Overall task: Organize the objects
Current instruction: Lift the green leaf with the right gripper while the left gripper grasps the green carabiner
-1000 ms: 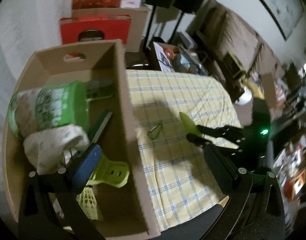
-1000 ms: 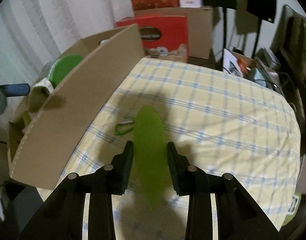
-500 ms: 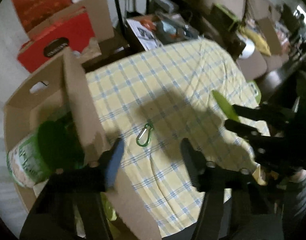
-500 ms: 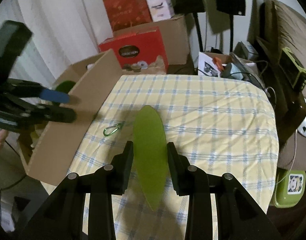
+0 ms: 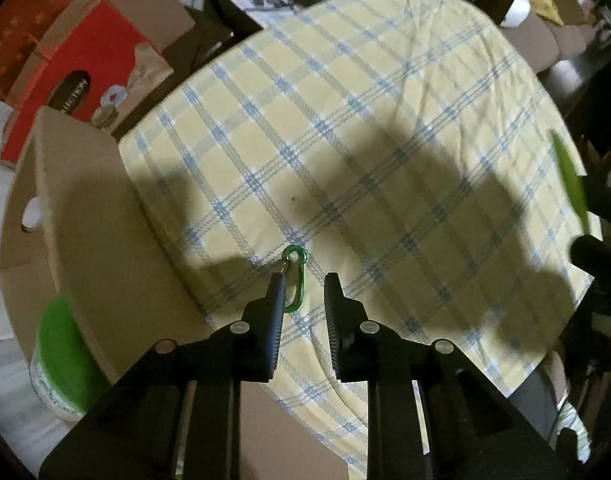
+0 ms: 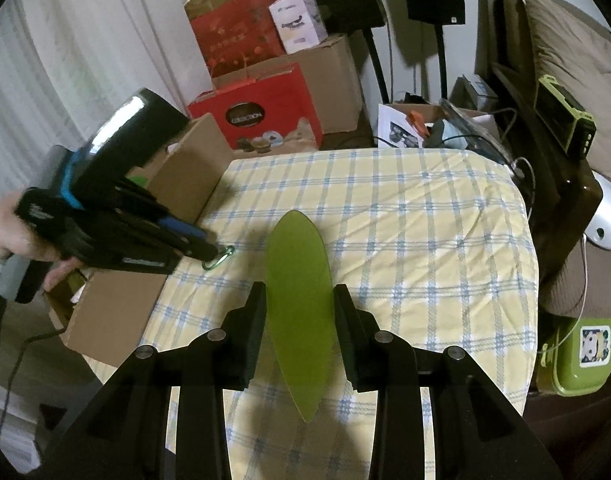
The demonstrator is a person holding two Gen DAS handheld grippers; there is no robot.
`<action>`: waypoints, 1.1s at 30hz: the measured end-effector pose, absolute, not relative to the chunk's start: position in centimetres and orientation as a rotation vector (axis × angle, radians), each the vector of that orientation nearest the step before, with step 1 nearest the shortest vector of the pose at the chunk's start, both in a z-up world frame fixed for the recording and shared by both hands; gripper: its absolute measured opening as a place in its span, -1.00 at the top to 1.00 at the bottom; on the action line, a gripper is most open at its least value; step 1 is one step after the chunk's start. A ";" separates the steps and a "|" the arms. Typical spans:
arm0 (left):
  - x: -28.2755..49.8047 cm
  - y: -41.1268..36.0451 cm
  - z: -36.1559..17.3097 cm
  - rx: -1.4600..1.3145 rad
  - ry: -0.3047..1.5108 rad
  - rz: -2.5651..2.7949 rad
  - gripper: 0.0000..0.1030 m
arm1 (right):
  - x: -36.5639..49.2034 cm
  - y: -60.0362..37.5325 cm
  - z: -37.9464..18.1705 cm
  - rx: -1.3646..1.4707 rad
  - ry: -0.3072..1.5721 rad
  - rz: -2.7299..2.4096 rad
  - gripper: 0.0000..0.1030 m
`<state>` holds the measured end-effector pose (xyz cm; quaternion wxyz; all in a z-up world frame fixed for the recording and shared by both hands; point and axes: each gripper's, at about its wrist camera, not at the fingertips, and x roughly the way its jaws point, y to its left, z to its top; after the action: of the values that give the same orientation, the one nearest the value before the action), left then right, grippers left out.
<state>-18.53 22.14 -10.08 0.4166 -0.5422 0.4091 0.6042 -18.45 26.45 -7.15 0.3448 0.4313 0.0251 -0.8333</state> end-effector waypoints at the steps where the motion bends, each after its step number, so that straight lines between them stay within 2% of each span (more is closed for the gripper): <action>1: -18.6 22.3 -10.5 -1.368 1.035 1.511 0.65 | -18.4 26.5 -7.1 1.119 0.064 -2.163 0.35; 8: -18.8 23.1 -12.3 -1.400 1.109 1.494 0.65 | -17.9 26.5 -6.9 1.103 0.067 -2.160 0.35; 12: -19.1 23.2 -12.3 -1.406 1.084 1.488 0.65 | -17.5 26.3 -6.8 1.096 0.073 -2.151 0.35; 25: -21.2 22.3 -12.4 -1.441 0.893 1.484 0.72 | -17.0 26.0 -6.7 1.093 0.085 -2.148 0.35; 26: -21.3 22.3 -12.2 -1.444 0.876 1.490 0.74 | -16.9 25.9 -6.7 1.093 0.086 -2.149 0.35; 27: -21.3 22.2 -12.1 -1.449 0.855 1.491 0.92 | -17.0 26.0 -6.7 1.092 0.083 -2.150 0.35; 33: -21.4 21.3 -10.7 -1.440 0.765 1.508 0.94 | -17.0 25.9 -6.2 1.081 0.079 -2.158 0.35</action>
<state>-21.41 21.25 -10.68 0.4441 -0.5809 0.3086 0.6083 -17.02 25.95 -6.18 0.3553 0.4183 0.0306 -0.8354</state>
